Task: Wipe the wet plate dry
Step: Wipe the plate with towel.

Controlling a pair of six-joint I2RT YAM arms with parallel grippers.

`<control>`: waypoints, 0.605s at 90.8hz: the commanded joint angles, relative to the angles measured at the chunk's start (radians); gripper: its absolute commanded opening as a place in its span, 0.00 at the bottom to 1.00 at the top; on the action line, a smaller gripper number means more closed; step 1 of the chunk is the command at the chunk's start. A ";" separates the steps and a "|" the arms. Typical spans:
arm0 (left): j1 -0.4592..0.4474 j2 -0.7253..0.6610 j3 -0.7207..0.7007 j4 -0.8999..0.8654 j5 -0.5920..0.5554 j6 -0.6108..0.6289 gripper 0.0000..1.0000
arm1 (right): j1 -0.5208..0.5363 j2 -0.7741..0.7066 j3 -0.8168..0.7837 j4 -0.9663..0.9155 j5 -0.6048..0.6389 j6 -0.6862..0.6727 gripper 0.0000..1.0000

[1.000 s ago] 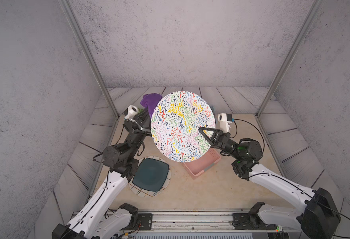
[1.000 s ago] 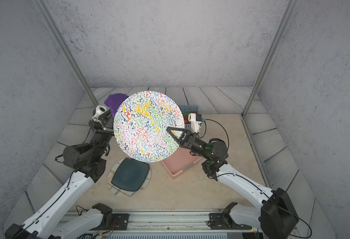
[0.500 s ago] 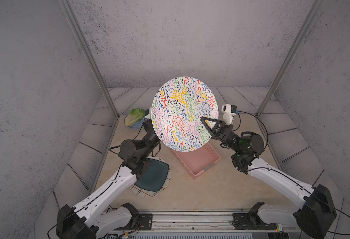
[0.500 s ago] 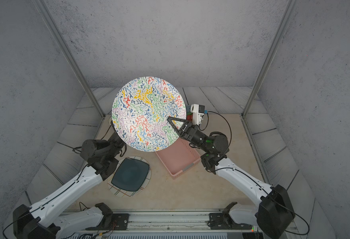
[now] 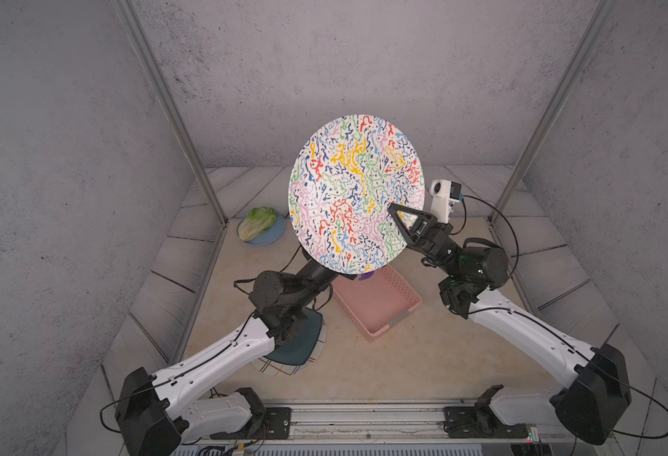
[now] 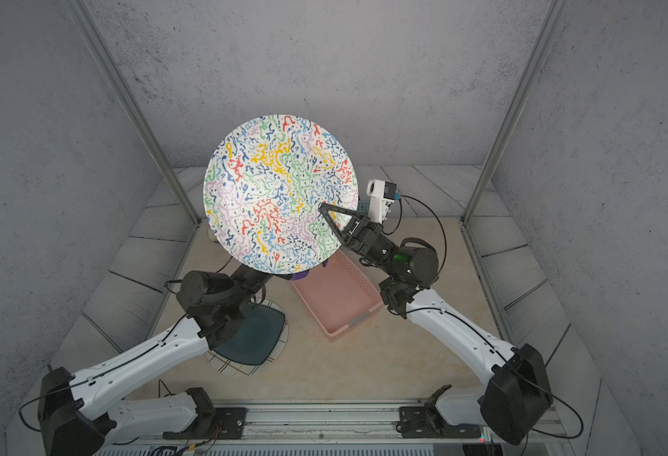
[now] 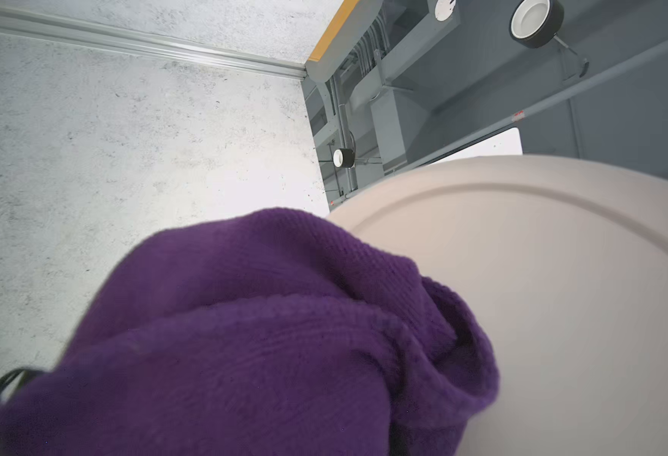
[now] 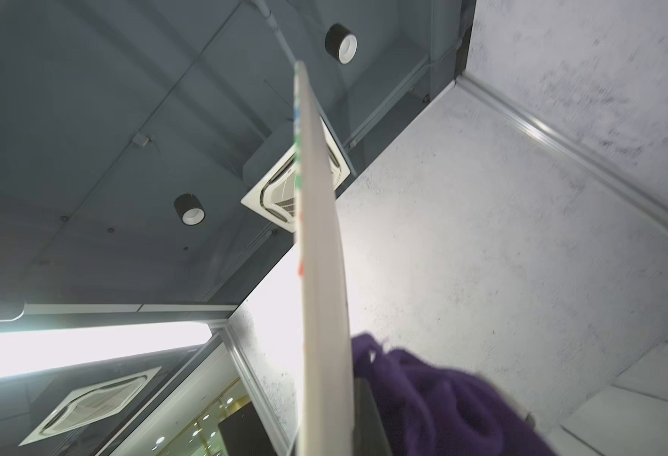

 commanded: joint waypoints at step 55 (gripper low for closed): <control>0.159 -0.330 0.362 -1.593 -0.223 1.129 0.00 | 0.062 -0.184 -0.121 -0.515 0.060 -0.357 0.00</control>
